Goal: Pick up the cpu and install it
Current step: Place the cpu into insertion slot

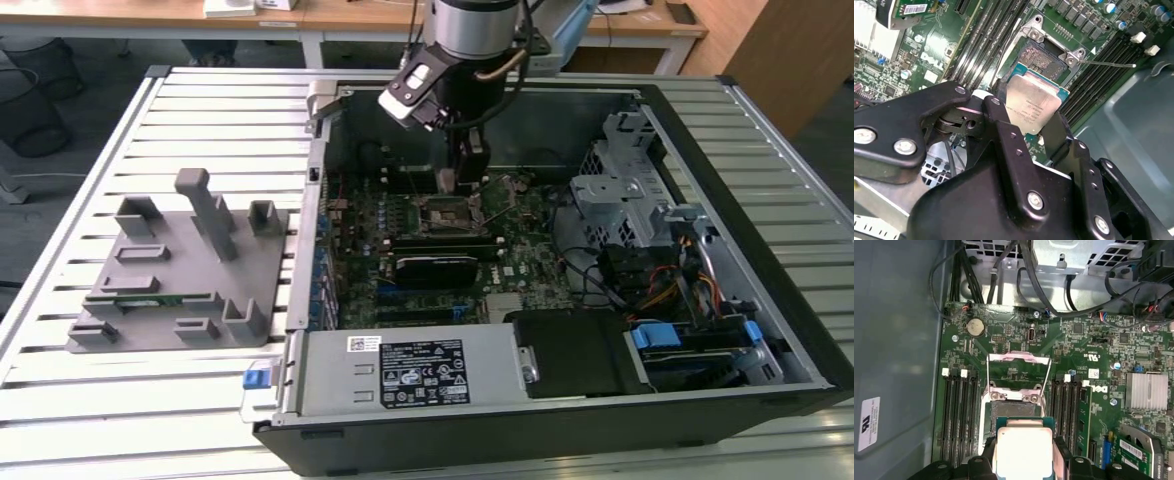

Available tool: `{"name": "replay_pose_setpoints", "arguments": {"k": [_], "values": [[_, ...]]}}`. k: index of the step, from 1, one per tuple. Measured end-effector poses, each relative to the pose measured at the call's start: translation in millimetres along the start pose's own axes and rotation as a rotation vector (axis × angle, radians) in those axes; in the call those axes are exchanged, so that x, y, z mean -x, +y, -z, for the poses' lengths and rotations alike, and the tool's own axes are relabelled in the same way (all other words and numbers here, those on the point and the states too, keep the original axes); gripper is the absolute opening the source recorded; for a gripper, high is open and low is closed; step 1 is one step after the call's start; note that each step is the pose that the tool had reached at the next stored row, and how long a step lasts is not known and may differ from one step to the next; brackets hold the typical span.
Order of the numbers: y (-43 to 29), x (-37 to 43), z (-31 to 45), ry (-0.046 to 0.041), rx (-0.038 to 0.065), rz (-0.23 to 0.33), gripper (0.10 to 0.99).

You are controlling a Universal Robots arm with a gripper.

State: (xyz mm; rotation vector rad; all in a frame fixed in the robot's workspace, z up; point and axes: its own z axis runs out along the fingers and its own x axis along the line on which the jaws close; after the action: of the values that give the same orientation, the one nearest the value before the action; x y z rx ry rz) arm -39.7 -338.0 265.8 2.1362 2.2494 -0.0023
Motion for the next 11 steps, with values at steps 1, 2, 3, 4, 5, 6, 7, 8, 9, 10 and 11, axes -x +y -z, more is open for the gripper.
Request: {"name": "replay_pose_setpoints", "arguments": {"k": [1,2,3,4,5,6,7,8,9,10,11], "values": [[0.0,0.0,-1.3,0.0,0.0,0.0,0.529],[0.1,-0.1,-2.3,0.0001,0.0,0.0,0.529],[0.1,-0.1,-3.2,0.0,0.0,0.0,0.529],[0.0,-0.1,-4.0,0.0001,0.0,0.0,0.529],[0.0,-0.1,-4.8,0.0,0.0,0.0,0.529],[0.0,-0.2,-5.6,0.0,0.0,0.0,0.529],[0.0,-0.2,-6.5,-0.0001,0.0,0.0,0.529],[-0.1,-0.2,-7.4,0.0,0.0,0.0,0.529],[-0.1,-0.2,-8.6,0.0,0.0,0.0,0.529],[-0.1,-0.3,-9.7,0.0,0.0,0.0,0.529],[-0.2,-0.3,-11.0,0.0,0.0,0.0,0.529]]}}
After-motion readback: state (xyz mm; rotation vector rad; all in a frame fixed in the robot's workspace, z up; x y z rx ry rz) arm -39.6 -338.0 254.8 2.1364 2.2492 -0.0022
